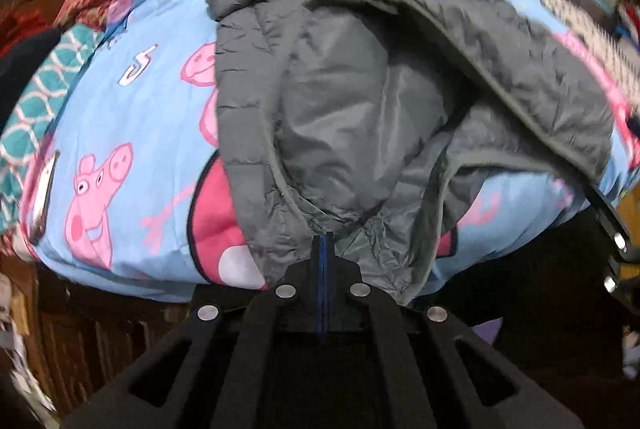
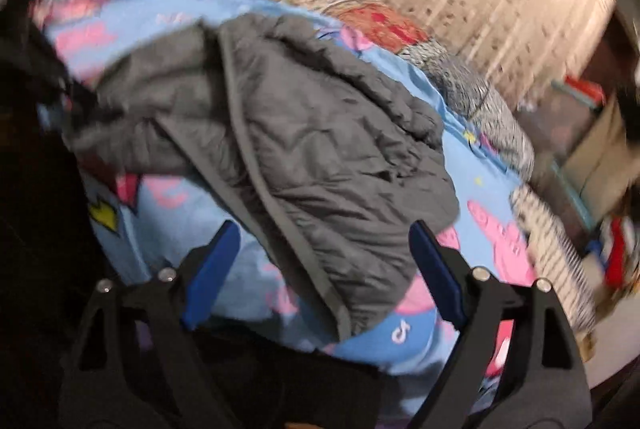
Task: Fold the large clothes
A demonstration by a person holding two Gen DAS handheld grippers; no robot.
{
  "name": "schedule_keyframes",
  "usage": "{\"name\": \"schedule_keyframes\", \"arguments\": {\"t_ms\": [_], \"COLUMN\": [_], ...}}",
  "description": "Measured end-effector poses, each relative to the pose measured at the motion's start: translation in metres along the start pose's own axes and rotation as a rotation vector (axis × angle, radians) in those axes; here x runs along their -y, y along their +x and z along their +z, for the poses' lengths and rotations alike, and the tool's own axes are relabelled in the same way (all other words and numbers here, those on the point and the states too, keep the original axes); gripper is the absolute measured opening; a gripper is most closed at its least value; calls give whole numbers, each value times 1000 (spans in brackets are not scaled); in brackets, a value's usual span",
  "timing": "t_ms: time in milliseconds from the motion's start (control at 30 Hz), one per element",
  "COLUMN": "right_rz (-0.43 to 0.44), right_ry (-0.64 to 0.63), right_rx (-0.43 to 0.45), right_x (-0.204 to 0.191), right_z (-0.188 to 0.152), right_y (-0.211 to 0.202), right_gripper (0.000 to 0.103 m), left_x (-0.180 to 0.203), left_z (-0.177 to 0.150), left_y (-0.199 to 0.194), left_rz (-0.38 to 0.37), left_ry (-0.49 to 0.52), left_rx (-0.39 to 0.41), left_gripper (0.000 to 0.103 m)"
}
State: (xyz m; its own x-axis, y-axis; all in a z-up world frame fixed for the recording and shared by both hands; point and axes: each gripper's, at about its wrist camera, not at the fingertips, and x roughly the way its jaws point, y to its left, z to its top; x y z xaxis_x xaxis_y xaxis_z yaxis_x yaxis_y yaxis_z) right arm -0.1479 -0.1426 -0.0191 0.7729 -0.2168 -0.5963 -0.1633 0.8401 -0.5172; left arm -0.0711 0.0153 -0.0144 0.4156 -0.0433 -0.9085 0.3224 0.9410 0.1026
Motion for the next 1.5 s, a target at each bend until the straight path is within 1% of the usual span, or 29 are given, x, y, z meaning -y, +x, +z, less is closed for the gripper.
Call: {"name": "schedule_keyframes", "arguments": {"t_ms": [33,67,100,133,167,233,300,367,433,500,533,600,633,700,833,867,933,967,1000,1067,1133,1167,1267,1300,1333,1367,1400,1433,1500], "right_rz": [-38,-85,-113,-129,-135,-157,-171,-178,-147,-126,-97,-87,-77,-28,89,139,179,191,198,202,195,196,229,205,208,206,199,187,173], "right_ry": [-35,-63,-59,-32,36,157,308,460,662,795,857,941,975,1043,1011,1008,1004,1002,991,930,867,835,717,676,680,721,798,853,879], "right_rx": [-18,-36,-52,-66,-81,-83,-77,-90,-130,-218,-281,-391,-418,-388,-275,-255,-238,-216,-203,-215,-227,-244,-363,-383,-385,-382,-381,-378,-390], "right_x": [-3,-3,2,11,29,59,94,127,160,174,177,176,173,169,170,171,173,172,172,170,163,157,130,127,130,137,150,161,169], "right_z": [-1,-2,-3,-4,-6,-12,-24,-40,-70,-101,-120,-153,-163,-173,-140,-130,-117,-111,-105,-92,-81,-77,-70,-70,-74,-80,-91,-102,-112], "right_y": [9,15,18,21,20,12,-4,-20,-35,-37,-34,-26,-25,-28,-29,-25,-16,-14,-11,1,14,21,53,58,62,61,58,56,56], "right_gripper": [81,68,46,33,8,0,0,0,0,0,0,0,0,0,1,6,50,82,83,83,83,83,83,64,48,26,18,16,15], "left_x": [3,3,3,-2,-5,-19,-26,-29,-31,-31,-32,-33,-34,-29,-23,-24,-31,-37,-47,-71,-98,-114,-136,-140,-142,-142,-142,-138,-130], "left_z": [-2,-4,-5,-8,-8,-10,-12,-15,-20,-26,-30,-34,-34,-41,-57,-63,-76,-79,-84,-86,-82,-75,-55,-48,-42,-33,-29,-23,-17], "left_y": [5,9,12,16,17,17,7,-8,-26,-37,-40,-38,-38,-38,-52,-58,-71,-75,-82,-86,-83,-76,-47,-37,-28,-16,-10,-2,8], "left_rz": [19,39,52,64,71,80,94,122,146,165,197,220,219,195,109,84,28,1,-37,-83,-109,-114,-104,-106,-113,-141,-154,-172,-219], "left_ry": [23,36,39,31,20,-14,-21,7,51,89,108,134,139,164,244,258,268,260,231,128,-12,-106,-252,-280,-300,-330,-339,-348,-353], "left_rx": [-7,-15,-20,-22,-22,-28,14,63,110,134,142,129,120,99,98,110,136,142,144,139,131,119,81,61,45,23,12,-4,-22], "left_gripper": [0,0,0,0,0,0,0,0,0,0,0,0,0,0,0,0,0,0,0,0,0,0,0,0,0,0,0,0,0]}}
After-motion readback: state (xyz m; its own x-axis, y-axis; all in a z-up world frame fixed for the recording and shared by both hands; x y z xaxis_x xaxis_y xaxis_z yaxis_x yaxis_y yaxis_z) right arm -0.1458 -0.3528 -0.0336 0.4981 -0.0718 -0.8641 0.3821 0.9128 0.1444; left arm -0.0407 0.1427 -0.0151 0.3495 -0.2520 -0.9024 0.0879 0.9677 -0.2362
